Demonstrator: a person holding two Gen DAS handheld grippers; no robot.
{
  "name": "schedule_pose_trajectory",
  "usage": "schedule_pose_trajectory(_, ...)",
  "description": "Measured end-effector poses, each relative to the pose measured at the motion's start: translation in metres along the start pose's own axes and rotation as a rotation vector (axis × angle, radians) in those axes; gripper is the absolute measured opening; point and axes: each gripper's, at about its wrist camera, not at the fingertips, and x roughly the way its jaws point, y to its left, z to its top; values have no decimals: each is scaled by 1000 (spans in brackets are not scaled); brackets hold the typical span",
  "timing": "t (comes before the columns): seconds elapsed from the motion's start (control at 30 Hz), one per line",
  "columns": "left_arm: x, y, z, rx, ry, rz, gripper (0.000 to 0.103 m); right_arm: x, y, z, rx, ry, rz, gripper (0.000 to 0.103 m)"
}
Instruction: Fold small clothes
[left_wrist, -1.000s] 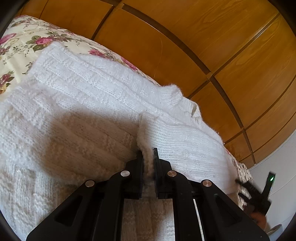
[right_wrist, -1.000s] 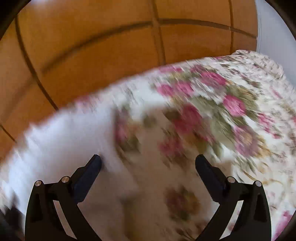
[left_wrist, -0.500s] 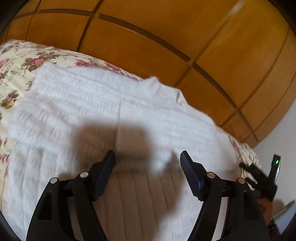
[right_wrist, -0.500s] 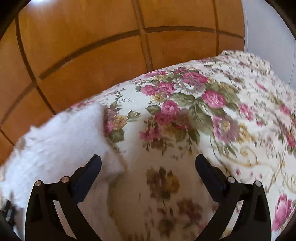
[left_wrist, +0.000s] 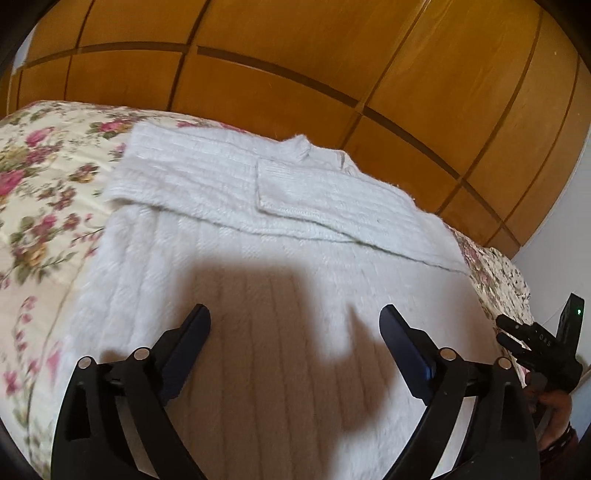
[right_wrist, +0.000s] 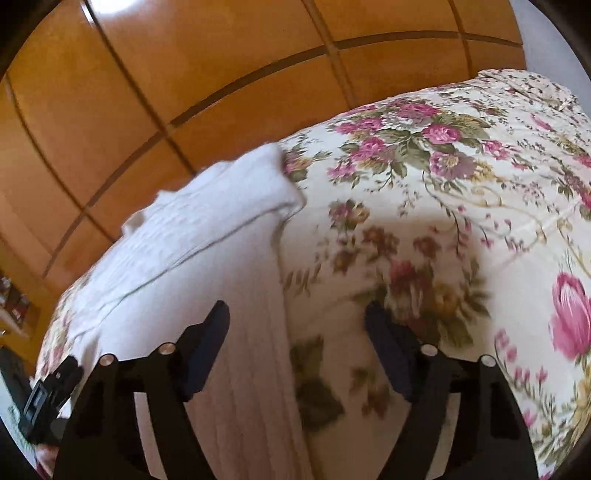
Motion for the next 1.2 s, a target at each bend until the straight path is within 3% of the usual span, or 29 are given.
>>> schedule_pose_trajectory(0.17,-29,17,-15,-7,-19,24,92,-23,-9,-20,13,22,163,64)
schedule_pose_trajectory(0.27,-44,25,-23,25,-32,41,92,-30,-16,-32,36,45,209,55)
schedule_pose_trajectory(0.6,-90,63,-40,-39,-45,22,92,-46,-31,-62,73,71,330,54)
schedule_pose_trajectory(0.77,-97,84,-51,-120,13,-83,82,-53,-34,-73,106,91,388,52)
schedule_pose_trajectory(0.87,-101,87,-61,-129,44,-171,75,-53,-33,-82,106,123,413,40)
schedule_pose_trajectory(0.97,-105,87,-72,-136,74,-215,67,-52,-30,-93,97,166,462,37)
schedule_pose_trajectory(1.1,-107,96,-82,-205,106,-271,44,-50,-24,-109,75,214,498,34)
schedule_pose_trajectory(1.2,-104,100,-89,-264,137,-353,42,-47,-21,-114,99,225,529,34)
